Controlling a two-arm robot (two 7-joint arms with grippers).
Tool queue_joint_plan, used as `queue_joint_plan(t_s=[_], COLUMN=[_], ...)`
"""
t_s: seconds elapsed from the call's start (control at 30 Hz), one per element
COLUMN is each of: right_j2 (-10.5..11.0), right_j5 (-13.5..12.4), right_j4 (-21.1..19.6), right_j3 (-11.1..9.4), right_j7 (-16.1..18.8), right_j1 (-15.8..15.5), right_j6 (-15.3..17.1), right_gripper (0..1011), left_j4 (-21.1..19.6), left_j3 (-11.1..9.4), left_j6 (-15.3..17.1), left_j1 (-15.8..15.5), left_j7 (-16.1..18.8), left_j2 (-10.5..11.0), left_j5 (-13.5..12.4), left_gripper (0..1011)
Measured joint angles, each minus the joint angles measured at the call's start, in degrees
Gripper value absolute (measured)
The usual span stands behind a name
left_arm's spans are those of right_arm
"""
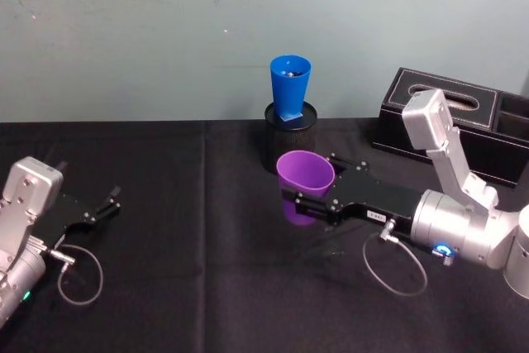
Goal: Pick up one cup with a gripper and tap it against the other cup.
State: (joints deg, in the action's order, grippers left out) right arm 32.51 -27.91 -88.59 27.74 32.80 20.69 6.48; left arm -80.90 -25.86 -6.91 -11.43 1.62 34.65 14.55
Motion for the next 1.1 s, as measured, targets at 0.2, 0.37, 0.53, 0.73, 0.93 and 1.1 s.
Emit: queue_joint_plan(t_s=[0.2,0.37,0.53,0.73,0.93,1.1], right_j2=[1.2,1.58,1.15,0.0,-1.35,-2.27], right_j5=[0.13,0.44,1.12,2.17,3.55,4.51], right_j4=[-2.28,-2.33,-0.45,2.01,4.5,6.06], right_j3=[0.37,0.89,1.45,1.97,2.33,2.34], right_j7=[-0.03,0.03,-0.05,-0.31,-0.37,-0.55], right_j1=[-1.74,-2.88,-3.72,-4.05,-4.16,-4.26], right_j6=[0.35,0.16,-0.49,-1.58,-3.24,-4.1], right_gripper=[718,718,718,718,718,718], left_j4=[0.0,0.0,0.0,0.0,0.0,0.0], left_j3=[0.0,0.0,0.0,0.0,0.0,0.0], left_j6=[0.0,0.0,0.0,0.0,0.0,0.0], left_j1=[0.0,0.0,0.0,0.0,0.0,0.0], left_j7=[0.0,0.0,0.0,0.0,0.0,0.0], left_j2=[0.0,0.0,0.0,0.0,0.0,0.0], left_j5=[0.0,0.0,0.0,0.0,0.0,0.0], left_gripper=[1000,1000,1000,1000,1000,1000])
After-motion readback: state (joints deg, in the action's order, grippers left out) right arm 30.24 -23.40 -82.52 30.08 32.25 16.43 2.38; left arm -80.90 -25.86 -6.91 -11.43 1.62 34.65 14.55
